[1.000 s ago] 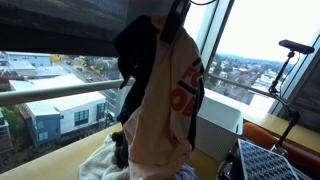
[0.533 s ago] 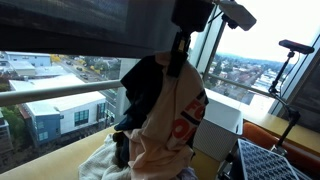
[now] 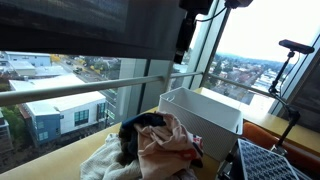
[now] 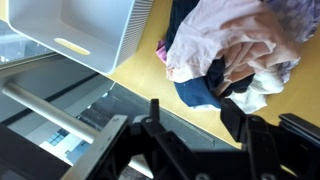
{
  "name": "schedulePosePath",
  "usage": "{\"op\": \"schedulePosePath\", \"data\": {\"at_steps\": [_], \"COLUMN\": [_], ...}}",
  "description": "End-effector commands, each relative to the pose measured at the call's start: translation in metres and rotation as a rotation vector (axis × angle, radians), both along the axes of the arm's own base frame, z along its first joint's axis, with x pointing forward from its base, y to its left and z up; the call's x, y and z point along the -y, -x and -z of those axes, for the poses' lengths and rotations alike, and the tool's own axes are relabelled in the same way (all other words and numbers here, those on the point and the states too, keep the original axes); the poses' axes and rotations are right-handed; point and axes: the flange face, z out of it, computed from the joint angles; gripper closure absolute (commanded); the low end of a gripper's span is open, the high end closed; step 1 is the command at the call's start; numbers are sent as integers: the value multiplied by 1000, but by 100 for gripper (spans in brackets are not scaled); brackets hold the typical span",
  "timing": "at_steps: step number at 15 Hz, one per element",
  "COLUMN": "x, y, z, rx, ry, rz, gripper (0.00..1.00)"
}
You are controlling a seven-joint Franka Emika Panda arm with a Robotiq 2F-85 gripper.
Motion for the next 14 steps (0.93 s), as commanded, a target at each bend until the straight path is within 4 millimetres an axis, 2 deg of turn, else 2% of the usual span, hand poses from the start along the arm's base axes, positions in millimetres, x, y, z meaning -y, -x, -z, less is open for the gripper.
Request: {"op": "schedulePosePath", "data": {"at_steps": [1, 3, 5, 7, 8, 10, 11, 14], "x": [81, 143, 202, 258, 278, 309, 318, 318], "y": [-17, -22, -20, -12, -7, 12, 22, 48], "z": [-31, -24, -7, 24, 44, 82, 100, 143], "rx": [-17, -43, -87, -145, -173, -219, -228, -198], "ry": [-35, -41, -49, -57, -53, -46, -41, -50], "rz": [79, 147, 206, 253, 272, 285, 284, 258], "gripper": [3, 0, 0, 0, 0, 0, 0, 0]}}
